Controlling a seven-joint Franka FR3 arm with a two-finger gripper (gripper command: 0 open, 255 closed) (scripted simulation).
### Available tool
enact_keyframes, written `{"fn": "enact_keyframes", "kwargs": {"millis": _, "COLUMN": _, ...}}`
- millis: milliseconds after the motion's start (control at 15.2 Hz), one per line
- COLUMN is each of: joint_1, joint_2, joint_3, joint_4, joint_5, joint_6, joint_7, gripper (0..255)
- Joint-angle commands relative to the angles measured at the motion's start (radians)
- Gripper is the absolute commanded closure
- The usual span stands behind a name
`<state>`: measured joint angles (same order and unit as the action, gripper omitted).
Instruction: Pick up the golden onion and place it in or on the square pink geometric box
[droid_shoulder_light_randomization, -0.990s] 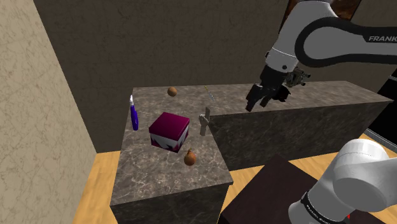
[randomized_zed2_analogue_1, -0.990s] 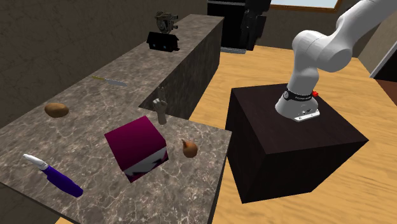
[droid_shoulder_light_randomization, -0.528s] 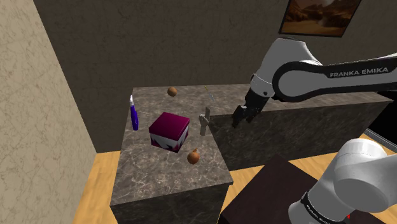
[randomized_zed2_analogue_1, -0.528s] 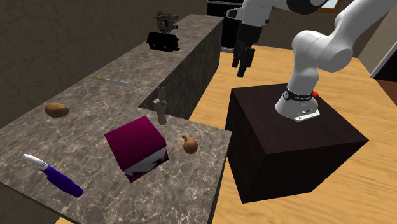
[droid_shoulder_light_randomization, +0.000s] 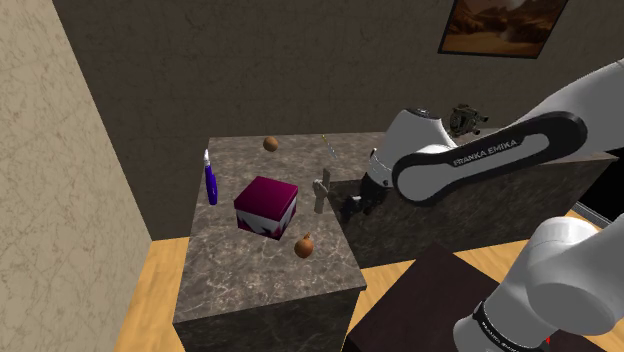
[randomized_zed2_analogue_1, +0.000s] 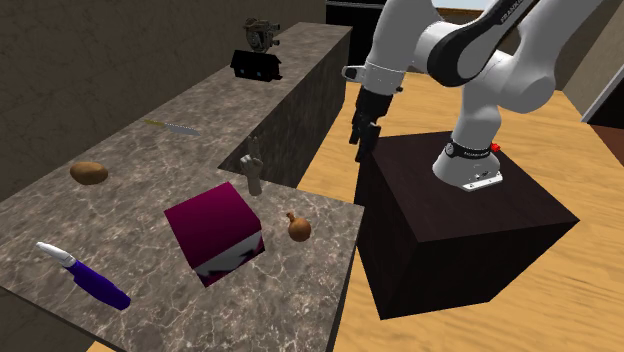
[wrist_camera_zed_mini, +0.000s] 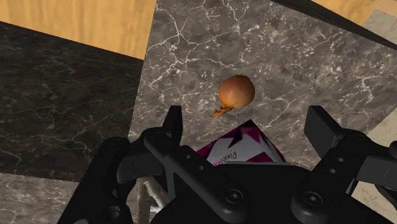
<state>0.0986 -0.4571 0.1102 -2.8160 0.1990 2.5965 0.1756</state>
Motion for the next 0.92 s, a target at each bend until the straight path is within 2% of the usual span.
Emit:
{"fn": "enact_keyframes", "kwargs": {"millis": 0, "joint_1": 0.010, "joint_2": 0.094, "joint_3": 0.011, "joint_4": -0.001, "joint_5": 0.014, "joint_6": 0.114, "joint_7": 0.002, "gripper": 0}}
{"fn": "enact_keyframes", "kwargs": {"millis": 462, "joint_1": 0.040, "joint_2": 0.460, "joint_3": 0.040, "joint_4": 0.065, "joint_5": 0.050, "joint_6": 0.461, "joint_7": 0.007, "gripper": 0}}
{"fn": "enact_keyframes", "kwargs": {"millis": 858, "joint_1": 0.083, "joint_2": 0.771, "joint_3": 0.025, "joint_4": 0.195, "joint_5": 0.042, "joint_6": 0.683, "joint_7": 0.027, "gripper": 0}}
